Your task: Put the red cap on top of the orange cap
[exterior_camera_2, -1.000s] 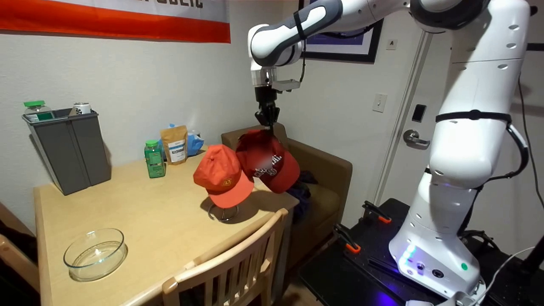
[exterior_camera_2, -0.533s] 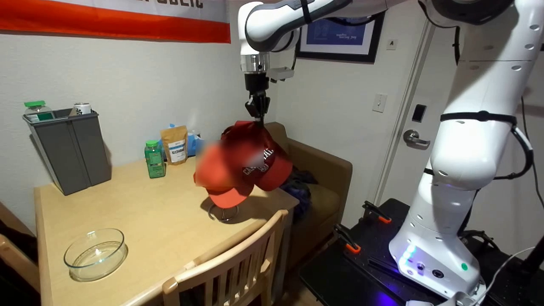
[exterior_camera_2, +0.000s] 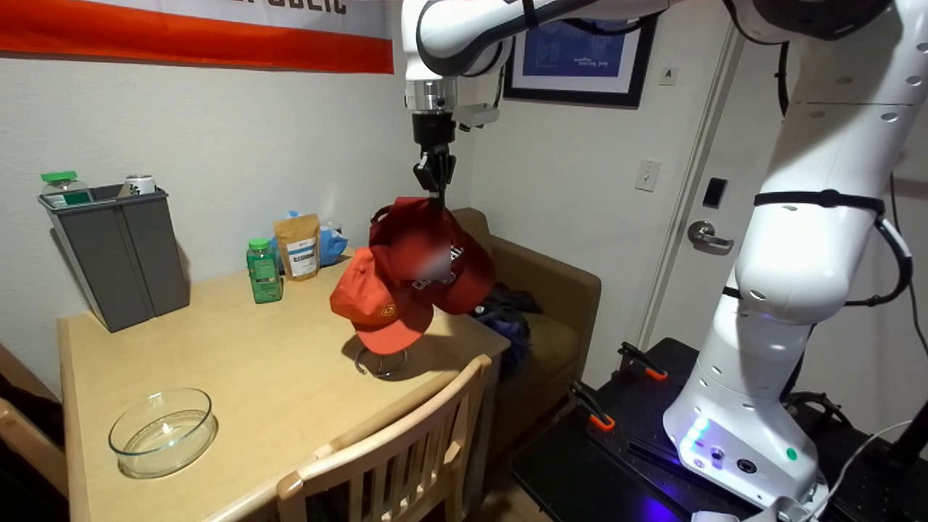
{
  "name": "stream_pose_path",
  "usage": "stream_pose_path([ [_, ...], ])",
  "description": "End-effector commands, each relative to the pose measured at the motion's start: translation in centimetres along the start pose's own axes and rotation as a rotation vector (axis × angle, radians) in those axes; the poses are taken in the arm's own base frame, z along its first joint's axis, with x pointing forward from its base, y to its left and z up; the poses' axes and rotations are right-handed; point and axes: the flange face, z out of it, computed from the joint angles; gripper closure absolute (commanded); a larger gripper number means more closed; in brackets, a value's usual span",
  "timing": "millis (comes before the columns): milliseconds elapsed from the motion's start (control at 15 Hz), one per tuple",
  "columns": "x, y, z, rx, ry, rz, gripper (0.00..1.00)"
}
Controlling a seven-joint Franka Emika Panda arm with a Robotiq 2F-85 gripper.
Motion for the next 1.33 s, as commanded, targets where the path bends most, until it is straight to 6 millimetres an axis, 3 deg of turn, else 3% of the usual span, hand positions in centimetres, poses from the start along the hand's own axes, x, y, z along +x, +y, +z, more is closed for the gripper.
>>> stream_pose_path([
  [0,1.3,-0.6,-0.7,-0.021,-0.014,-0.032,0.99],
  [800,5.5,-6.1,-2.7,-0.124,-0.068,-0.157,0.99],
  [1267,7.7,-6.6,-3.1,-0.117,-0.083,-0.208,0.99],
])
